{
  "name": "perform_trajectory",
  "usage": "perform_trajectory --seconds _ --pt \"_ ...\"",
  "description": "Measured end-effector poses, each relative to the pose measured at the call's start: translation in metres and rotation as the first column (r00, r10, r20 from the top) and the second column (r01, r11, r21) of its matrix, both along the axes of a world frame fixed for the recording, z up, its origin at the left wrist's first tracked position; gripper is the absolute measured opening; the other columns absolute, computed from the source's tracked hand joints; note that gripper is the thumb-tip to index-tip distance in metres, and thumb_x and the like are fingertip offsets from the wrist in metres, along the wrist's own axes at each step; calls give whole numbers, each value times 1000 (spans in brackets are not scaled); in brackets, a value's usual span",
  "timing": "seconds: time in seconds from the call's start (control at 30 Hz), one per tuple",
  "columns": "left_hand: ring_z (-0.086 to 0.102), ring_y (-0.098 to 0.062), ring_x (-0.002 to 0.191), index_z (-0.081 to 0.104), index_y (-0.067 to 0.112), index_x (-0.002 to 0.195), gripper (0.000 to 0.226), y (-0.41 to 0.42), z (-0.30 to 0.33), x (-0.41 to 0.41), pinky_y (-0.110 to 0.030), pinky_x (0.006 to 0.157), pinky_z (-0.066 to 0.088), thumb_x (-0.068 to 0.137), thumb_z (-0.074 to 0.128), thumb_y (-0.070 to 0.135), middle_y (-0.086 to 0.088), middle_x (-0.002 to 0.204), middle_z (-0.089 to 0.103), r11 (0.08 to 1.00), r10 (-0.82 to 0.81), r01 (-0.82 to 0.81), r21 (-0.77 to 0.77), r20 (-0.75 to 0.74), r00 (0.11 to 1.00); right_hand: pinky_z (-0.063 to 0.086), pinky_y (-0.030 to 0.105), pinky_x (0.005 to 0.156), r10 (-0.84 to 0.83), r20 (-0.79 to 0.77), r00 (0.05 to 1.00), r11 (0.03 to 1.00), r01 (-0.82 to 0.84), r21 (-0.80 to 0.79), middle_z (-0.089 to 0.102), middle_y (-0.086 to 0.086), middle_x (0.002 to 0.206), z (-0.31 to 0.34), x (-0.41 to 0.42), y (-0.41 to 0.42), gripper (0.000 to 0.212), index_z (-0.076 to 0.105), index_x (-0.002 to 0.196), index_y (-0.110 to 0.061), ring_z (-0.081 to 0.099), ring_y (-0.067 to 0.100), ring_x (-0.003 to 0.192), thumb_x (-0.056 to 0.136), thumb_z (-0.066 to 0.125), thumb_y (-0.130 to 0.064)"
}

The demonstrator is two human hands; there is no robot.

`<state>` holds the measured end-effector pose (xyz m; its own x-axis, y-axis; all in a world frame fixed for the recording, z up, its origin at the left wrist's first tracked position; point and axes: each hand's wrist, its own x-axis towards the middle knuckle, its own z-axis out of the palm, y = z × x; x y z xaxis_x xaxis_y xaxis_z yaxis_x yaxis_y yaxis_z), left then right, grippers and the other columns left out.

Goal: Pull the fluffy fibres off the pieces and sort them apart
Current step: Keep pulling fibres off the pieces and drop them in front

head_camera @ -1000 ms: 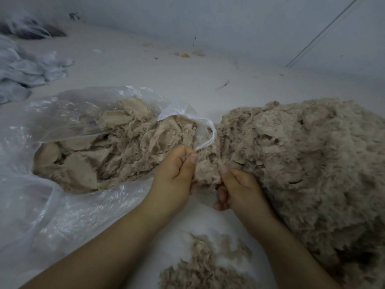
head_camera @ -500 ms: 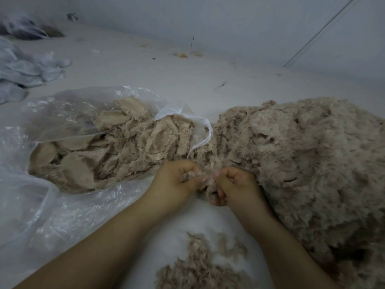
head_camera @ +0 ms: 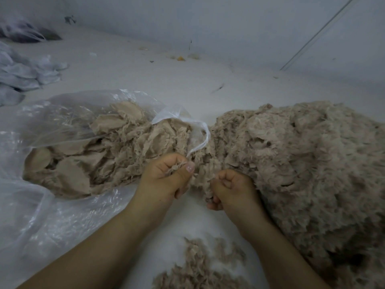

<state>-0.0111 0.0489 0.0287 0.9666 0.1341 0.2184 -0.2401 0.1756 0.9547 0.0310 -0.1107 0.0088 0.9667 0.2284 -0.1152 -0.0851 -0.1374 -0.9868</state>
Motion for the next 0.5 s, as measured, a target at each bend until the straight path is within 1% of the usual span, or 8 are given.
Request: perform_trajectory --seconds 0.07,0.13,0.17,0.23,0.3,0.37,0.43,0.5 --pt "47 -18 51 63 13 70 20 -2 -2 0 -26 51 42 82 71 27 -4 57 52 998 -56 56 30 1 998 54 33 57 126 80 989 991 -129 32 60 0 56 1 -3 -3 32 67 95 -42 58 12 51 86 61 -12" --pt "53 -21 54 62 9 72 24 -4 -3 1 -27 54 46 83 71 27 -9 60 57 994 -111 111 9 -6 994 53 27 57 284 105 953 954 -292 65 65 2 65 2 -7 -5 39 67 113 -44 60 11 57 83 65 -19" --pt "53 -21 55 62 9 72 25 -5 -4 1 -28 55 46 83 72 29 -9 61 57 992 -122 122 12 -6 992 52 25 57 327 112 938 940 -335 64 69 1 71 2 -7 -5 32 69 111 -41 61 10 60 84 65 -26" --pt "50 -22 57 62 7 72 26 -4 -6 2 -29 57 45 82 68 31 -10 63 55 992 -128 127 26 11 992 52 26 58 299 121 947 952 -305 31 72 1 75 3 -7 -5 18 74 96 -33 62 10 62 85 62 -38" --pt "48 -24 59 62 9 70 25 -2 -7 3 -29 58 44 83 67 31 -11 65 53 993 -112 111 33 29 993 54 34 60 222 113 968 975 -221 -19 69 2 70 2 -6 -5 22 73 83 -28 63 13 60 81 59 -45" --pt "46 -23 60 61 9 69 27 1 -8 5 -29 58 42 82 68 31 -13 65 50 996 -85 84 28 33 996 57 41 63 194 107 975 981 -190 -50 66 0 64 1 -5 -6 25 68 74 -27 64 14 58 76 59 -51" --pt "45 -23 61 59 2 69 33 4 -10 7 -29 58 41 81 70 31 -18 66 47 998 -56 55 19 31 998 57 45 65 195 102 975 978 -186 -91 65 -1 61 1 -5 -7 29 65 73 -27 65 15 57 74 59 -55" --pt "45 -23 63 60 3 69 33 7 -10 7 -31 61 42 79 71 32 -15 68 50 1000 -31 31 8 33 999 56 44 65 187 87 979 978 -176 -114 64 -1 60 0 -5 -7 31 63 76 -24 66 15 57 78 57 -54"
